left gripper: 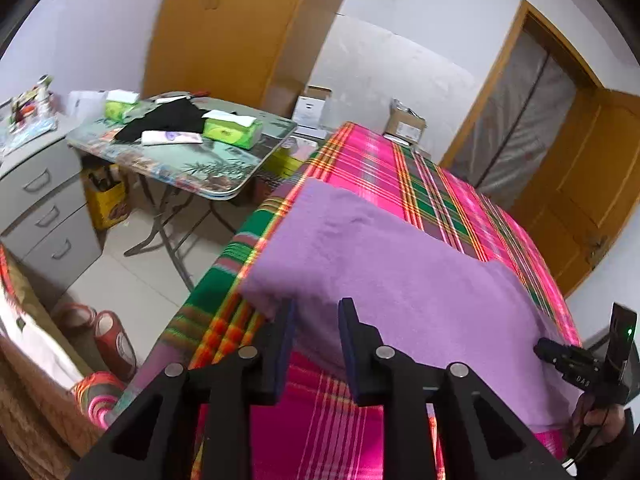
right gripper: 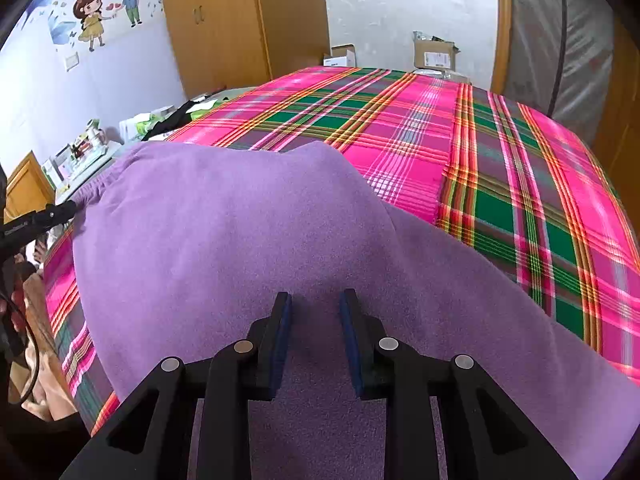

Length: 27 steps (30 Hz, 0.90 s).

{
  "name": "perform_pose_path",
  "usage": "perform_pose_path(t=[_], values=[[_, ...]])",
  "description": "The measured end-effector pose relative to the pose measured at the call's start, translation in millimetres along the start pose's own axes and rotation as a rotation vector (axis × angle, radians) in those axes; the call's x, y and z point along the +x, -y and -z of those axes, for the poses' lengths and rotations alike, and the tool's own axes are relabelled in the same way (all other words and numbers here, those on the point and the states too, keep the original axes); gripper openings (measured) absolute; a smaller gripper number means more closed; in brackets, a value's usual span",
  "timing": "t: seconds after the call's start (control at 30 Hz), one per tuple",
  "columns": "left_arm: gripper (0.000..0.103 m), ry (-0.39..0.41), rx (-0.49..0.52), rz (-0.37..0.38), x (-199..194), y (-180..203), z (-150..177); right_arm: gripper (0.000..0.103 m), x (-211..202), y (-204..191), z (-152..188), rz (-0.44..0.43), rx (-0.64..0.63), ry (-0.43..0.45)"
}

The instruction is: Fold clothes

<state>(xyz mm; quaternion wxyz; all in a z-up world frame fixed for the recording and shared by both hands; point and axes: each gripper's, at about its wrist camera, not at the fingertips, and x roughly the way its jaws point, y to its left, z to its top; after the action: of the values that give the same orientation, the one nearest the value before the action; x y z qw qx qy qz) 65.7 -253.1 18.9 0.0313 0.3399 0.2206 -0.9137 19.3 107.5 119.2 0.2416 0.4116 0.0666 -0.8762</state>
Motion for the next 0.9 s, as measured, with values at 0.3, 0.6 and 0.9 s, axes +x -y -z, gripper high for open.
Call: perform_pose_path(t=[0.3,0.6,0.9], values=[[0.042,-0.014,-0.221,0.063,5,-33,4,0.026,-1,1,0,-0.009,0.007,0.001],[0.042,0.005,-0.231,0.068,19,-32,-7,0.027,0,2,1,-0.015,0.014,0.002],[0.042,0.024,-0.24,0.022,17,-38,-9,0.027,-2,4,1,-0.025,0.022,0.003]])
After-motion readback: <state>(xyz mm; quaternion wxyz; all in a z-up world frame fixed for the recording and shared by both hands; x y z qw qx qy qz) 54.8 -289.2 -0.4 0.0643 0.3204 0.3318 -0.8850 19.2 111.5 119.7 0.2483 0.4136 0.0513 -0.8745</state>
